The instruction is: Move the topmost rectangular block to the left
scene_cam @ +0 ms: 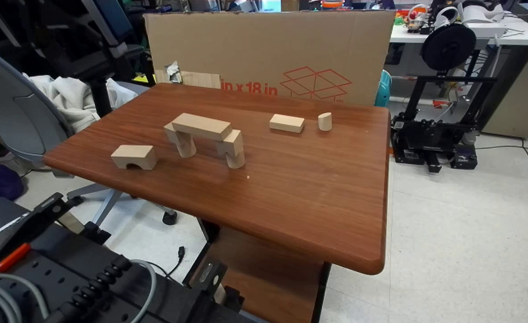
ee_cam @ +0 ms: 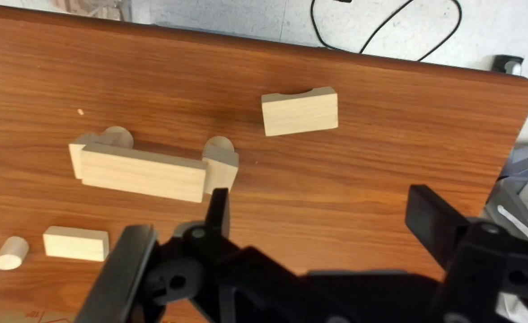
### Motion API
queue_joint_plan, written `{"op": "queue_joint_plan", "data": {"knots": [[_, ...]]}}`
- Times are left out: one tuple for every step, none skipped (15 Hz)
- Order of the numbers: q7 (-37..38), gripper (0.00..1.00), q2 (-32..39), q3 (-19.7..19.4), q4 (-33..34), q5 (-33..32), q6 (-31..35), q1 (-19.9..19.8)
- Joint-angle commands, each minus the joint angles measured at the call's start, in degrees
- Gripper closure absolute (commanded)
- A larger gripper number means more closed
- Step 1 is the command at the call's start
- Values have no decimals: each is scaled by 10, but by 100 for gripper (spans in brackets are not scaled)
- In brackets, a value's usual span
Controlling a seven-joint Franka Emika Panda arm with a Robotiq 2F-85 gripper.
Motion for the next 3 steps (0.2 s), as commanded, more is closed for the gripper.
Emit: {"op": "queue_joint_plan", "data": {"knots": [[-1,0,-14,6,-5,1,-6,-8],[-1,0,-20,6,-10,2,-6,-8],[-1,0,-20,6,-13,2,-6,-8]]}}
